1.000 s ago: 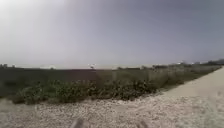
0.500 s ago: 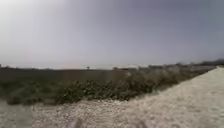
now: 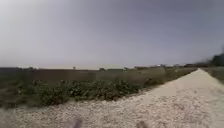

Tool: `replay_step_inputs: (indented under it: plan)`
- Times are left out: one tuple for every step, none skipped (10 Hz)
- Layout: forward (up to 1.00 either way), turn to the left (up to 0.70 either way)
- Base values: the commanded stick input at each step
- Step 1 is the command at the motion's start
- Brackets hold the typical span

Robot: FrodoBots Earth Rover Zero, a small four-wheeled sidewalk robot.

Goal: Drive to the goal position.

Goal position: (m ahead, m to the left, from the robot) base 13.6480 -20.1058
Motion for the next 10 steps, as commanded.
replay_step_inputs:
  plan:
    - [0.00, -0.55]
    - [0.00, -0.52]
    - [0.00, -0.48]
    - [0.00, -0.42]
    - [0.00, -0.33]
    - [0.00, 0.00]
    - [0.00, 0.00]
    - [0.00, 0.00]
    - [0.00, 0.00]
    - [0.00, -0.05]
